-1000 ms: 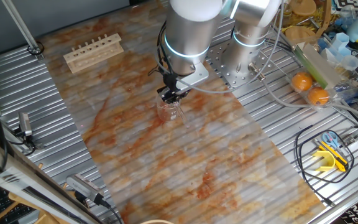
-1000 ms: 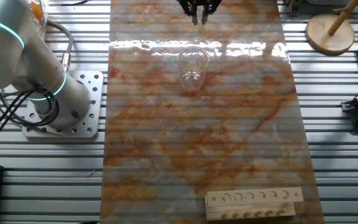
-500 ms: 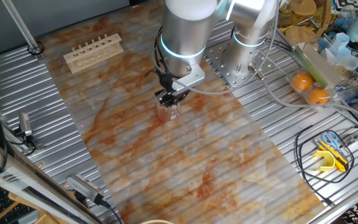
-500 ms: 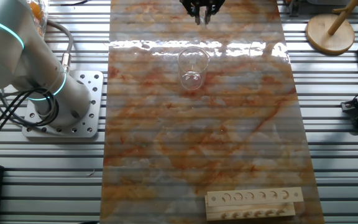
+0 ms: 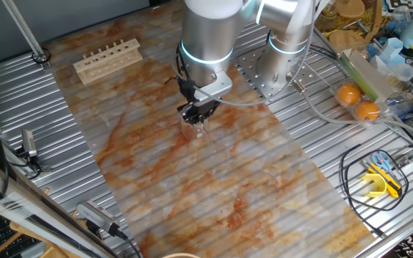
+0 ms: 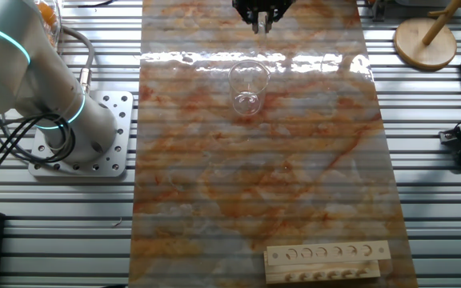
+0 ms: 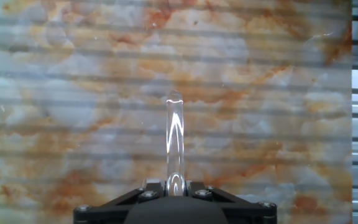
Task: Pour out the test tube
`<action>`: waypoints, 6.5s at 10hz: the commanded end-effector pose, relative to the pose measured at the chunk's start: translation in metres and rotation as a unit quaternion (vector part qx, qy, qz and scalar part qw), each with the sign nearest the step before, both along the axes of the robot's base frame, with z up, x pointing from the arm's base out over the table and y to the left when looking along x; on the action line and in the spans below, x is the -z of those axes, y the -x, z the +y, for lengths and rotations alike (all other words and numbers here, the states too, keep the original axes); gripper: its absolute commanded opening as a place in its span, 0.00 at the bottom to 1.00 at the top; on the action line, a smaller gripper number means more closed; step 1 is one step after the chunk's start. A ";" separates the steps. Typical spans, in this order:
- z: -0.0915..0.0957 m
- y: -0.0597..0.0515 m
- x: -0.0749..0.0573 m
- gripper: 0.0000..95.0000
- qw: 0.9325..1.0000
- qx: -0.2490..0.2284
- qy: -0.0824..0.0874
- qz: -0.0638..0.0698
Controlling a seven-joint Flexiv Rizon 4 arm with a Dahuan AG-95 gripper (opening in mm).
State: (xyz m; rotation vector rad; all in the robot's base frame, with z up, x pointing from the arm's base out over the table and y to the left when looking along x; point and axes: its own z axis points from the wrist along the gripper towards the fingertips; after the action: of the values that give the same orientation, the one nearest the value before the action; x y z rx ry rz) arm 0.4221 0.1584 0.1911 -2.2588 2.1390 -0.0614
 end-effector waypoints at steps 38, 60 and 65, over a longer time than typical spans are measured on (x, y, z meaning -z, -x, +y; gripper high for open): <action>-0.013 -0.006 0.009 0.00 0.994 0.000 -0.111 -0.001; -0.012 -0.008 0.007 0.00 0.980 0.043 -0.192 0.000; -0.004 -0.012 0.003 0.00 0.978 0.071 -0.198 -0.007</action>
State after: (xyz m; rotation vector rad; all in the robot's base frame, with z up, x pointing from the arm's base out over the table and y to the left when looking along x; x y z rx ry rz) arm 0.4356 0.1537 0.1874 -1.8859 2.0741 0.3237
